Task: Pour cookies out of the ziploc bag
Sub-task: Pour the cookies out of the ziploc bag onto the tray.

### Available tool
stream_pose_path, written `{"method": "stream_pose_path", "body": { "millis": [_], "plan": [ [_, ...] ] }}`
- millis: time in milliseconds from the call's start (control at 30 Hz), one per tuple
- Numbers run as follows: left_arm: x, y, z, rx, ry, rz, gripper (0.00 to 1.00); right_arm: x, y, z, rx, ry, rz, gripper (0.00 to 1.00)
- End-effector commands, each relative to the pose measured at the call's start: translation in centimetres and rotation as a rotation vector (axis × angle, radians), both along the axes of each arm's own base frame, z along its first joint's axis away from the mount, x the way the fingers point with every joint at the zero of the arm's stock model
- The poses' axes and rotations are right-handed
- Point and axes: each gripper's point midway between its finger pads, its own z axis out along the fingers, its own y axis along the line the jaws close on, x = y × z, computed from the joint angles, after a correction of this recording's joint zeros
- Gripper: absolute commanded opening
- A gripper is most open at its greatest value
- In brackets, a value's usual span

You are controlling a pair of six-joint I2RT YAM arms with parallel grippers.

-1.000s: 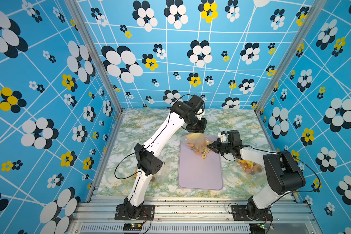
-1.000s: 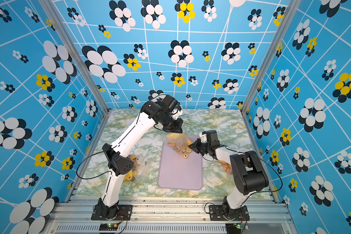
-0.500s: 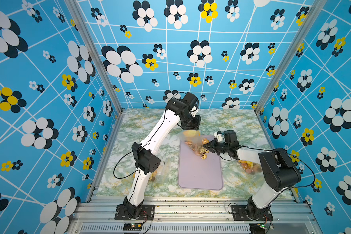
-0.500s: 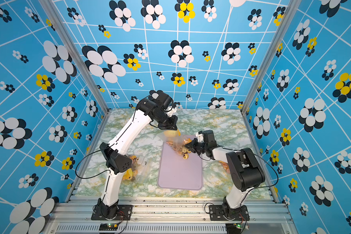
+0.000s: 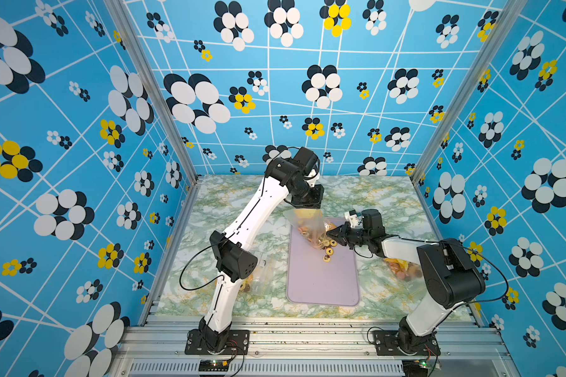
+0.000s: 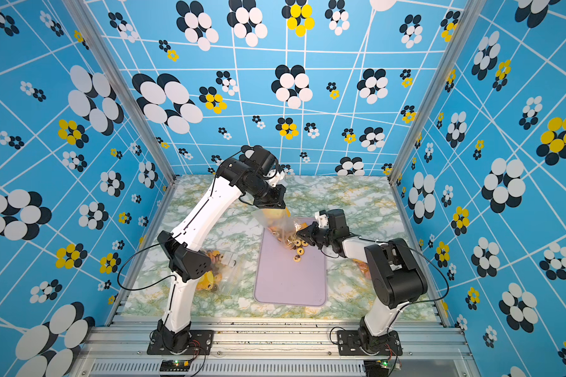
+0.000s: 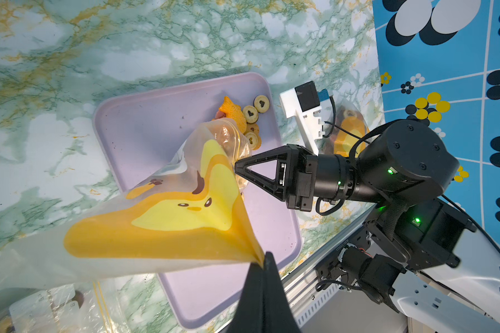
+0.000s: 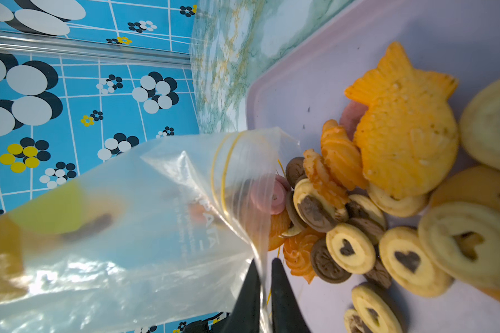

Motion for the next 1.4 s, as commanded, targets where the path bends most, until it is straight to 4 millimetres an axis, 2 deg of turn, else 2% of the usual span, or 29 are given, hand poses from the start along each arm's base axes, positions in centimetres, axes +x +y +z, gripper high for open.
{"method": "stream_pose_path", "body": {
  "millis": [0, 167, 433, 733, 967, 1133, 1300, 1367],
  "plan": [
    [-1.0, -0.9, 1.7, -0.039, -0.031, -0.037, 0.0, -0.6, -0.1, -0.3, -0.026, 0.005, 0.013, 0.12],
    [-1.6, -2.5, 1.0, -0.042, -0.017, -0.063, 0.0, -1.2, -1.1, -0.8, -0.104, 0.02, 0.019, 0.14],
    [-2.7, -5.0, 0.1, -0.057, 0.001, -0.094, 0.0, -1.9, -2.5, -1.0, -0.11, 0.022, 0.011, 0.17],
    [-2.8, -4.9, -0.9, -0.033, 0.02, -0.098, 0.0, -2.1, -2.8, -1.4, -0.121, 0.033, 0.007, 0.17],
    [-2.8, -5.0, -1.1, -0.033, 0.023, -0.101, 0.0, -2.0, -3.1, -0.9, -0.122, 0.025, 0.003, 0.18],
    [-2.9, -4.6, -0.4, -0.035, 0.012, -0.106, 0.0, -2.6, -3.7, 0.0, -0.14, 0.012, 0.007, 0.35],
    [-3.3, -1.8, 1.2, 0.022, -0.03, -0.088, 0.0, -3.6, -4.9, 1.4, -0.217, -0.025, -0.007, 0.68],
    [-3.7, -1.1, 1.5, 0.043, -0.038, -0.088, 0.0, -3.9, -5.5, 2.1, -0.252, -0.042, -0.015, 0.78]
  ]
}}
